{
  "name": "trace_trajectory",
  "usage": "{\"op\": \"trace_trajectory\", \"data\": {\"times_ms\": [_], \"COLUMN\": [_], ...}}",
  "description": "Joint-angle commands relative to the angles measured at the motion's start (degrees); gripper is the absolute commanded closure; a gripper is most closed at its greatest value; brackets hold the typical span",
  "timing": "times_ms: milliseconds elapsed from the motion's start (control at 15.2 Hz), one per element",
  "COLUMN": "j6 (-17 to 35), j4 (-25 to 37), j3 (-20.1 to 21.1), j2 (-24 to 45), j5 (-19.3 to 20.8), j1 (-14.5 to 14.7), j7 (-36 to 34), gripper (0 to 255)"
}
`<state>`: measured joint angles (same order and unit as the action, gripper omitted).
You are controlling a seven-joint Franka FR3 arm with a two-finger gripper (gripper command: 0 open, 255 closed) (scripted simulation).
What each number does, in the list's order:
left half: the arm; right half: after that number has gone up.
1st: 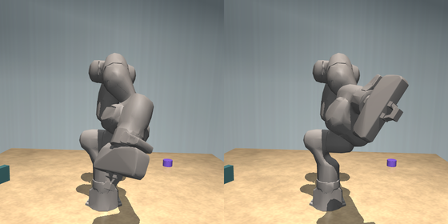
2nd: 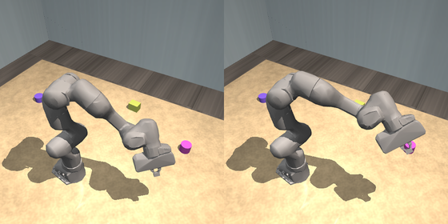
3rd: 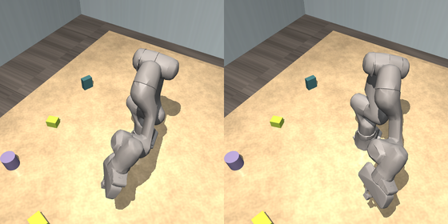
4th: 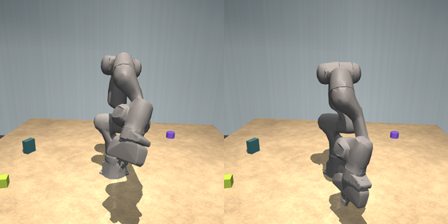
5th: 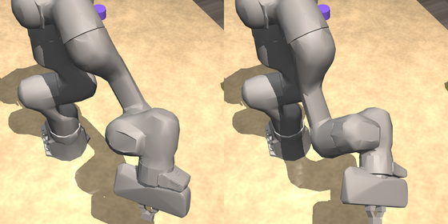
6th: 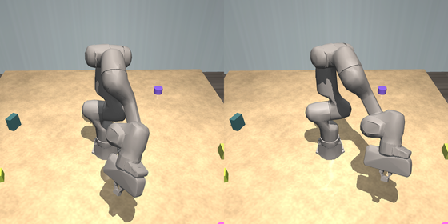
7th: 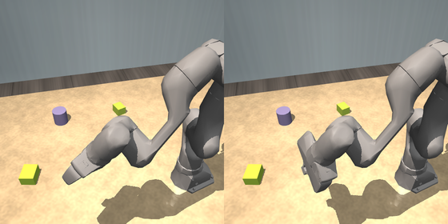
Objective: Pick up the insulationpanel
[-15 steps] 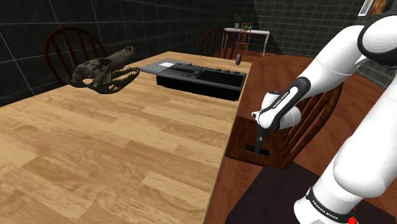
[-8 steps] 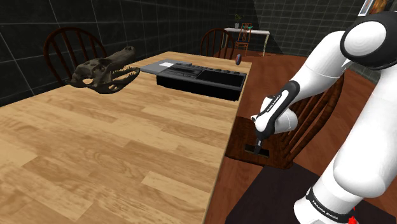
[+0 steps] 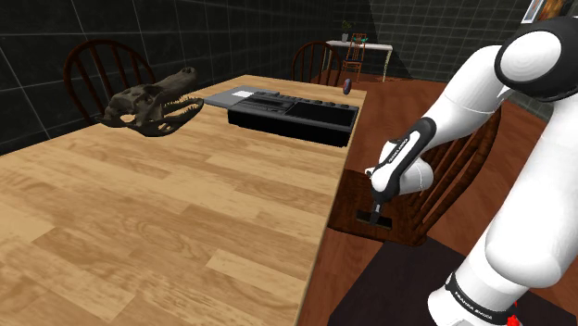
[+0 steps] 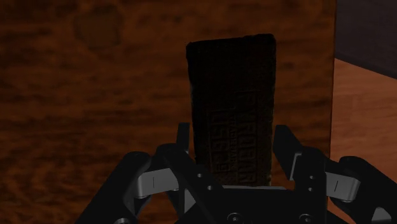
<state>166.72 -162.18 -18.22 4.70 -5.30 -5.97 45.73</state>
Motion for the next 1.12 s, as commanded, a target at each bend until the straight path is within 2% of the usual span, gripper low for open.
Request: {"op": "trace_trajectory", "data": {"times_ms": [0,264,462,924,1056], "j6": [-0.96,-5.19,-8.53,-16.47,-16.64], "j4": [-0.08,-0.51,-0.59,-0.17,-0.15], "j3": [-0.68,-2.17,-2.18,-1.23,-1.19], "j2": [-1.14,-6.09,-9.67,-17.36,-17.51], "j5": [1.66,7.64,10.64,14.27,14.31], "j1": [0.28,0.26,-0.46,-2.05,-2.09], "j7": [-1.20,-5.39,-7.48,-10.03,-10.06], "gripper": [255,255,255,255,255]}}
